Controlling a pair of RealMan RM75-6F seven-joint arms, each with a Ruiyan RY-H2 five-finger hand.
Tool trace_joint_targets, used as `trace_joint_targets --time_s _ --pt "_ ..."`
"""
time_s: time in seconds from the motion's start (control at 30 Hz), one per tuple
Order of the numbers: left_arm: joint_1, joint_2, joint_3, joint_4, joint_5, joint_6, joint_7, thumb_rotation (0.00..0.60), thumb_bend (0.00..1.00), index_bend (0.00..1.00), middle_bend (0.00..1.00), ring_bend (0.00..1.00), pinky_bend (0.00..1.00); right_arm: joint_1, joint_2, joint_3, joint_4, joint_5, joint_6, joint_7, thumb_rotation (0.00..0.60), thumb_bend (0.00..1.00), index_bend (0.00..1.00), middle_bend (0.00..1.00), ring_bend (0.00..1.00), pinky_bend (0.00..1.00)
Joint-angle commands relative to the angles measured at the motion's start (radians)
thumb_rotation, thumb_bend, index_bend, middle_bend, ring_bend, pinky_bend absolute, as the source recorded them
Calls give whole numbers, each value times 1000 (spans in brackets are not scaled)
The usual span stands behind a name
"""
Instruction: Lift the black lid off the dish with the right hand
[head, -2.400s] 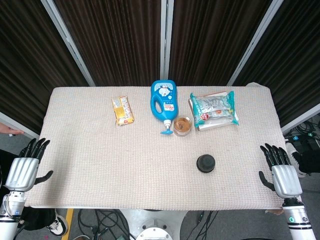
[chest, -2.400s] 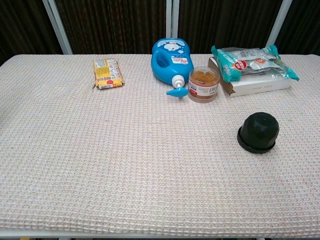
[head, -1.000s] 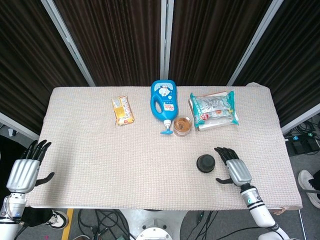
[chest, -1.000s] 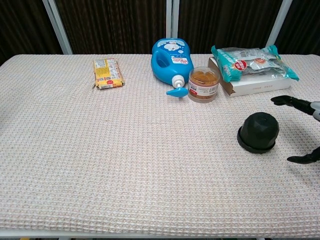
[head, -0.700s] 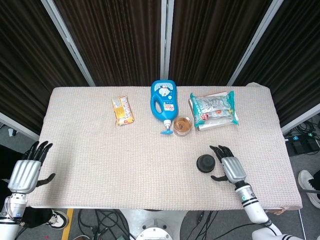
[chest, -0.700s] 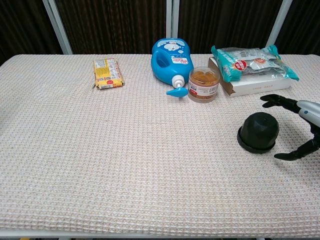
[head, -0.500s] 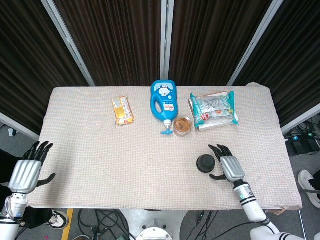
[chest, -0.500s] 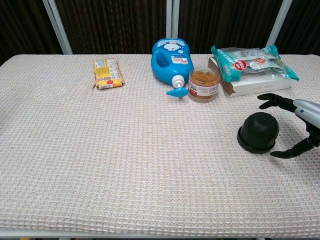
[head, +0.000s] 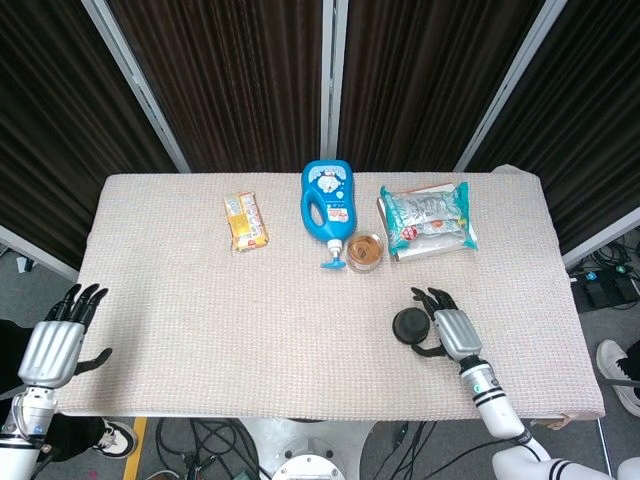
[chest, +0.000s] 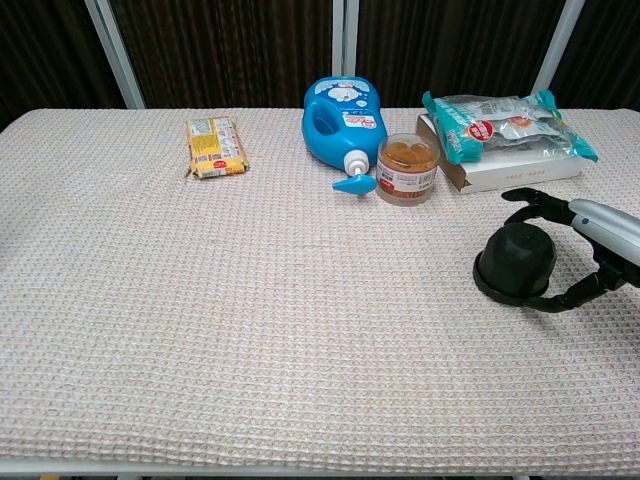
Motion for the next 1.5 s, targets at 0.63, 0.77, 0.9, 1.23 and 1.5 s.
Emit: trace_joint_targets --time_s 0.63,0.77,0.9,1.23,1.5 --pt "0 2 3 6 2 -4 -9 600 173 92 66 0 209 11 -26 -10 30 17 -18 0 600 95 0 229 0 0" --pt "-1 0 4 6 2 -6 -10 600 173 92 66 0 209 13 -27 -12 29 18 -23 4 600 98 0 235 0 0" --pt "-2 2 4 4 2 -7 -7 600 173 92 66 0 209 12 -31 -14 36 14 -13 -2 600 101 0 254 0 0" --pt "0 1 9 5 -1 -14 -7 600 173 92 66 0 209 9 -34 -8 40 17 5 -13 600 114 8 320 0 0" --pt "-2 0 11 2 0 -20 -5 600 173 92 66 0 209 2 -32 -1 41 8 41 6 600 143 184 360 0 0"
